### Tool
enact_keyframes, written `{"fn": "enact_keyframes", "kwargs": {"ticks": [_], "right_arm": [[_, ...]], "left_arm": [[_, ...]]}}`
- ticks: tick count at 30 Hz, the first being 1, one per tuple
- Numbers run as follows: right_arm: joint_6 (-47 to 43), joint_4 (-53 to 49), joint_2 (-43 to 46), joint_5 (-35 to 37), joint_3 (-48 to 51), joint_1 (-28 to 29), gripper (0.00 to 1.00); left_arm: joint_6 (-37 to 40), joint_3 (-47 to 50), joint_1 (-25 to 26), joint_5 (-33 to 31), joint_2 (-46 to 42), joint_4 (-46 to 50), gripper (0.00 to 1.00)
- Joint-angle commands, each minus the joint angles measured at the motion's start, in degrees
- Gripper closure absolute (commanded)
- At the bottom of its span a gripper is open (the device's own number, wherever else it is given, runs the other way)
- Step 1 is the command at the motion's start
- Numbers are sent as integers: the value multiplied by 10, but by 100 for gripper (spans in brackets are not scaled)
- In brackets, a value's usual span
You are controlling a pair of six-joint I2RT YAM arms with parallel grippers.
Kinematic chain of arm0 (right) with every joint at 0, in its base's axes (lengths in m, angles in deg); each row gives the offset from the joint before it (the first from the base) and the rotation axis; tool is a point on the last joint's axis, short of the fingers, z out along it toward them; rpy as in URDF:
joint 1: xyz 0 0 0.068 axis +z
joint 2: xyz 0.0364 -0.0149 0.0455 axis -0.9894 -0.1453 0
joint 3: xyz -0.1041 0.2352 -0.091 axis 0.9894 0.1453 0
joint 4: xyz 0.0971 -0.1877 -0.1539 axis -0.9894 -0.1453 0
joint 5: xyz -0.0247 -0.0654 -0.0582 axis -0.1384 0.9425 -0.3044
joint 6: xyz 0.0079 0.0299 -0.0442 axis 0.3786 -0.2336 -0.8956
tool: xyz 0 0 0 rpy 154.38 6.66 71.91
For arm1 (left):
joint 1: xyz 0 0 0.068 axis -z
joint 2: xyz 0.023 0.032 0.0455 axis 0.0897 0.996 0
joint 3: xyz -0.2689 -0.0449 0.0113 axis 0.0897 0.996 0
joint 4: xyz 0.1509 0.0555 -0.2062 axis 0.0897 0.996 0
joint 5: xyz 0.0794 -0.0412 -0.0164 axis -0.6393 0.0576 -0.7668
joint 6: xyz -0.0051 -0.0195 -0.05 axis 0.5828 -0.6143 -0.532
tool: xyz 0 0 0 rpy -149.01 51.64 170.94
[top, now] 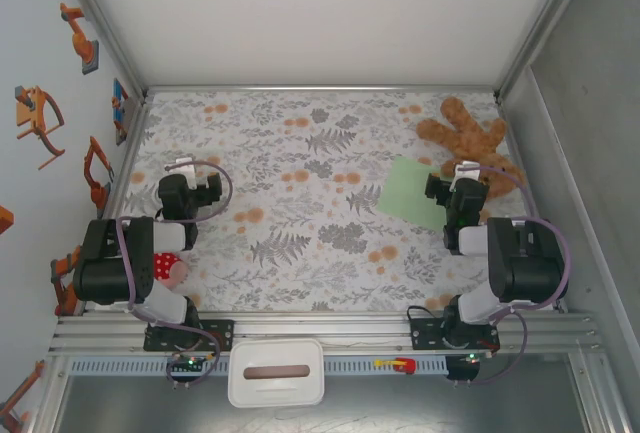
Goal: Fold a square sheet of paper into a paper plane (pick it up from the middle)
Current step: Move the square sheet of paper to the center of the table.
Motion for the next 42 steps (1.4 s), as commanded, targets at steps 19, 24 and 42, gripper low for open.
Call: {"fn": "enact_keyframes", "kwargs": {"ticks": [19, 24, 42], "right_arm": [[2, 8, -2, -2, -13, -4, 1], [2, 7, -2, -2, -13, -4, 1], [40, -213, 212, 26, -40, -1, 2]], "left_arm": [[-3, -10, -3, 7, -1, -2, 4], [-3, -10, -3, 7, 0, -1, 4], [-34, -56, 8, -60, -146, 194, 4]]}}
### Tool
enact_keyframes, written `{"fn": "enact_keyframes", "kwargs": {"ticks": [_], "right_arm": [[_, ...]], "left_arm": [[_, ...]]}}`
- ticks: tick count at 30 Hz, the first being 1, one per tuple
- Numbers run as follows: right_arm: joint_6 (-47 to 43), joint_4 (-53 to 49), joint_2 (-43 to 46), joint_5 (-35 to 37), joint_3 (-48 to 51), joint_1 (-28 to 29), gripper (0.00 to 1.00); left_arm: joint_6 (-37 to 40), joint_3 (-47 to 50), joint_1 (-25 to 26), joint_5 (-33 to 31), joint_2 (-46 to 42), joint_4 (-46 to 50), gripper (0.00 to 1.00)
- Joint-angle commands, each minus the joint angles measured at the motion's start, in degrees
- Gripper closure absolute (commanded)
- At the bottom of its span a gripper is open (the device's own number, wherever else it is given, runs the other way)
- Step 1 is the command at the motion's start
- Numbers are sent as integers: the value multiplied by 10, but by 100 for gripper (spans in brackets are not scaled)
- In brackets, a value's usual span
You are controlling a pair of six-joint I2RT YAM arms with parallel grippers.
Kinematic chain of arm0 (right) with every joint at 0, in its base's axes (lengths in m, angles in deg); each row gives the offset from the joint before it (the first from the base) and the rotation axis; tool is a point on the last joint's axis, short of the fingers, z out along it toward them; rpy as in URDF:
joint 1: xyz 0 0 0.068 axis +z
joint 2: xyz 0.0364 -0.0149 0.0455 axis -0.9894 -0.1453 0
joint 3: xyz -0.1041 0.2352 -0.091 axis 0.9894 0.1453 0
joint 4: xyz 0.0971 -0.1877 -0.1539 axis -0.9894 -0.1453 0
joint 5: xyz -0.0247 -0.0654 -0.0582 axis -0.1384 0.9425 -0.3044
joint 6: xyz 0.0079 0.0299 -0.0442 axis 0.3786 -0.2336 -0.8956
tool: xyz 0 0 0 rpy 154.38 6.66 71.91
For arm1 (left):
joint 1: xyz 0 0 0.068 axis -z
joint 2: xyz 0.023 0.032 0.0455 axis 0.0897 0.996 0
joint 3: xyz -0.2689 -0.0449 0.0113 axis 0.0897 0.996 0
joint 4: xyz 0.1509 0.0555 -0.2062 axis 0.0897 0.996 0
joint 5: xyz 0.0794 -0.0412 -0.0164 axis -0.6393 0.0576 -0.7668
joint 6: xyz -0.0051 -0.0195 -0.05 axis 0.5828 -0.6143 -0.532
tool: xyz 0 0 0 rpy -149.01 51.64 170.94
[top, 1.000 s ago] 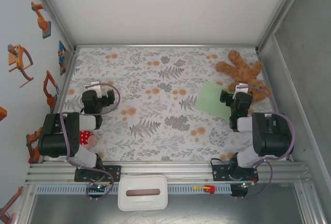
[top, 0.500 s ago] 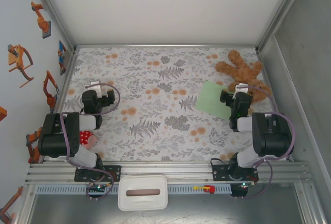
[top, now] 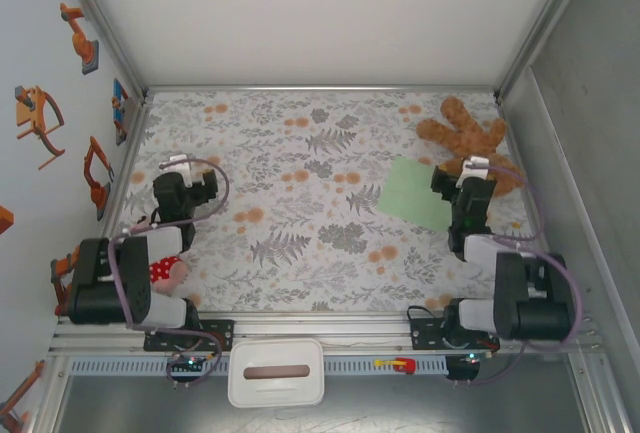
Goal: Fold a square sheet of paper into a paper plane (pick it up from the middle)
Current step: Move the square sheet of paper to the center of the table.
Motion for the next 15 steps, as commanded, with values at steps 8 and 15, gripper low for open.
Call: {"fn": "enact_keyframes", "kwargs": {"ticks": [8, 15], "right_arm": [[203, -477, 69, -19, -231, 1, 1], [308, -566, -49, -158, -324, 8, 4]], "left_arm": [[-197, -197, 12, 41, -131, 384, 4], [-286, -272, 17, 175, -77, 480, 4]]}}
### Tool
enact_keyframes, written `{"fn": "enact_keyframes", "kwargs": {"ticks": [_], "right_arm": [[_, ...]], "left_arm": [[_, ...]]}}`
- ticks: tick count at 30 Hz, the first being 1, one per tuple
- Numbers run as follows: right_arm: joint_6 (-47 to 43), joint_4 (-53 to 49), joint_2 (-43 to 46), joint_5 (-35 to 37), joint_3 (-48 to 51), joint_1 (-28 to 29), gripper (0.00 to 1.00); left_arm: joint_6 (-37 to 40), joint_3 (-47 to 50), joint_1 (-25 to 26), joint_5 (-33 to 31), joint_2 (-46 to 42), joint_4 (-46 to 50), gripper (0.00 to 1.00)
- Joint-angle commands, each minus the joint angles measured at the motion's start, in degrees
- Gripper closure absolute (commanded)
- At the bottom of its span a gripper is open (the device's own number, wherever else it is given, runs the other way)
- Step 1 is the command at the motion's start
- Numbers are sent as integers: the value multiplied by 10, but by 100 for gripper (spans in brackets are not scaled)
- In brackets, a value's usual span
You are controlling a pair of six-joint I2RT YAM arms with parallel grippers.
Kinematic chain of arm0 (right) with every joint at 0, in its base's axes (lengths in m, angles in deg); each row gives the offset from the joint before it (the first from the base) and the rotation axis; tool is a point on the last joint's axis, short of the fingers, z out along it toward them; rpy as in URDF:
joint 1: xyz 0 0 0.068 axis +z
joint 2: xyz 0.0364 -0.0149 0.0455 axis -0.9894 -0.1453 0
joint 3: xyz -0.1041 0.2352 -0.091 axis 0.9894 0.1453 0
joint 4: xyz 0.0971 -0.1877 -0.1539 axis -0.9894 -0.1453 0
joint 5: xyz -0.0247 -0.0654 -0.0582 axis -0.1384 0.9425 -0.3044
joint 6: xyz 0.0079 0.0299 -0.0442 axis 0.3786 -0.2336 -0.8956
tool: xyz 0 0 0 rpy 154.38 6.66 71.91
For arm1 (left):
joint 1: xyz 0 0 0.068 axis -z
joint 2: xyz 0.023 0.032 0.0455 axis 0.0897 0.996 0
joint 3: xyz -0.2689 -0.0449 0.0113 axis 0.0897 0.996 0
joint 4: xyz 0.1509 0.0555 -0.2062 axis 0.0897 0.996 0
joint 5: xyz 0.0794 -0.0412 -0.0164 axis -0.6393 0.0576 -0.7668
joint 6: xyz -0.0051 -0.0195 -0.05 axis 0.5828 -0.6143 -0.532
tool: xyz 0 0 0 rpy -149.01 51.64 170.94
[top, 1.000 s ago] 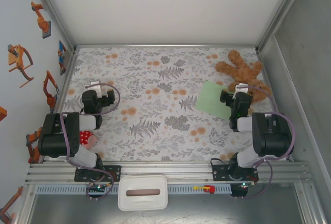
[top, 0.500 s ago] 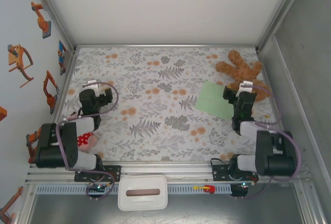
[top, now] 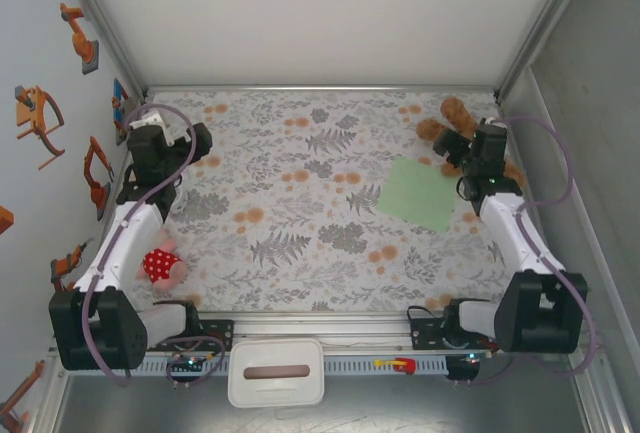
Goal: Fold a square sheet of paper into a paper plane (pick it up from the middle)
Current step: Move the square sheet of paper to the center of the table.
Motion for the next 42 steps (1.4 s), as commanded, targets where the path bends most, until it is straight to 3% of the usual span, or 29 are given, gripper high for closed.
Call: {"fn": "enact_keyframes", "kwargs": {"ticks": [1, 9, 18, 28, 36, 42], "right_arm": [[84, -79, -49, -90, -12, 6, 6], [134, -71, -170, -161, -45, 16, 12], [146, -90, -227, -141, -75, 29, 12], [158, -119, -275, -120, -98, 58, 13], [183, -114, -317, -137, -116, 116, 13], [205, -103, -378, -163, -149, 209, 14]], "left_arm": [[-71, -7, 10, 110, 31, 77, 4], [-133, -11, 56, 194, 96, 32, 4], [-177, -9, 85, 251, 158, -17, 4], [-200, -9, 99, 265, 199, -38, 2], [-207, -14, 100, 268, 225, -25, 2], [-226, -21, 100, 277, 251, -34, 2]]}}
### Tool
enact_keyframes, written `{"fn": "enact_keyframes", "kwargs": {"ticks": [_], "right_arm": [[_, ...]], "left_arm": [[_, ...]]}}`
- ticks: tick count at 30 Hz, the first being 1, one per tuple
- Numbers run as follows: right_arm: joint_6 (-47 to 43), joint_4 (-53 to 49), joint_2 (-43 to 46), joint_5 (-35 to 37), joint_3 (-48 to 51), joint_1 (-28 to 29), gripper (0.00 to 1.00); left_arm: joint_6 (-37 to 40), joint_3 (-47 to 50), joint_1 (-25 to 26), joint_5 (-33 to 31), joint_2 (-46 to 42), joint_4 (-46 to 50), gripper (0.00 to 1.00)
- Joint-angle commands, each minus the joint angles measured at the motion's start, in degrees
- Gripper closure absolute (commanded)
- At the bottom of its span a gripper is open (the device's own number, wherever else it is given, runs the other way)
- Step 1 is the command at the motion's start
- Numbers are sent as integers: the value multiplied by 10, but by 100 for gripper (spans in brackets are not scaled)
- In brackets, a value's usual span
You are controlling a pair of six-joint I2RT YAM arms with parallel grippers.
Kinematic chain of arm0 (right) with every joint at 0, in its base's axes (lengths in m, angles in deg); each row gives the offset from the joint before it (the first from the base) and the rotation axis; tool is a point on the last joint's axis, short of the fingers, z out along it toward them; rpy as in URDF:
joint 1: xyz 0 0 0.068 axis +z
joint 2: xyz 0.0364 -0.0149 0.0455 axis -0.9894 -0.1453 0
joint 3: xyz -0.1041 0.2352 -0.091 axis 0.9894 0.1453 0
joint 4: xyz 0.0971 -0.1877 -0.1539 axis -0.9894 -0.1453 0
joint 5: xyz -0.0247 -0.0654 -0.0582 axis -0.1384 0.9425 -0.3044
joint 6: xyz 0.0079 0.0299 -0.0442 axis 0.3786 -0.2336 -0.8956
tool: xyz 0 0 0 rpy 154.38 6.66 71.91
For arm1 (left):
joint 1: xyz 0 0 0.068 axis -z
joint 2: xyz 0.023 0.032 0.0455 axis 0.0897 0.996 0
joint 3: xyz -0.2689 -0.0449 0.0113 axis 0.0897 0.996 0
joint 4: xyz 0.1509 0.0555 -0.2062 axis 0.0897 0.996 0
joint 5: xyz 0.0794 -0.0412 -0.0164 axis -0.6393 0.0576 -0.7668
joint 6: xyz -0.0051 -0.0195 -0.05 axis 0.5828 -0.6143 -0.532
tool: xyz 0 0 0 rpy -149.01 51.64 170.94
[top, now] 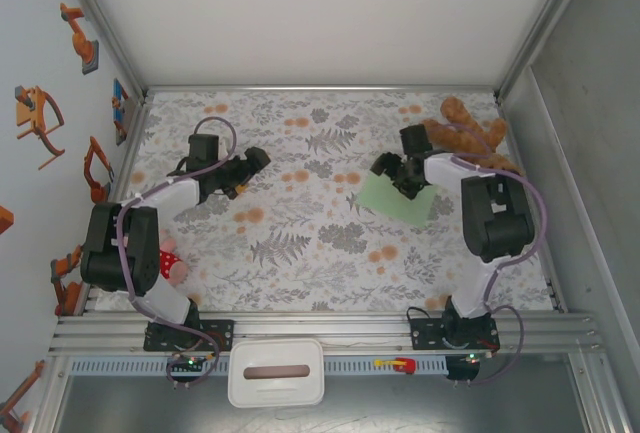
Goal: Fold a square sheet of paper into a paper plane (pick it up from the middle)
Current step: Move the square sheet of paper to the center of the table.
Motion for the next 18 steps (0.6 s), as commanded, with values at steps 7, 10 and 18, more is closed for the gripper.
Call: {"fn": "enact_keyframes", "kwargs": {"ticks": [7, 10, 18], "right_arm": [[65, 22, -100, -76, -55, 160, 17], [71, 54, -100, -112, -71, 193, 18], [49, 79, 9, -58, -73, 169, 19]], "left_arm": [[-11, -27, 3, 0, 17, 23, 2], [-4, -29, 3, -12, 14, 38, 1], [-19, -40, 15, 6, 11, 55, 9]]}}
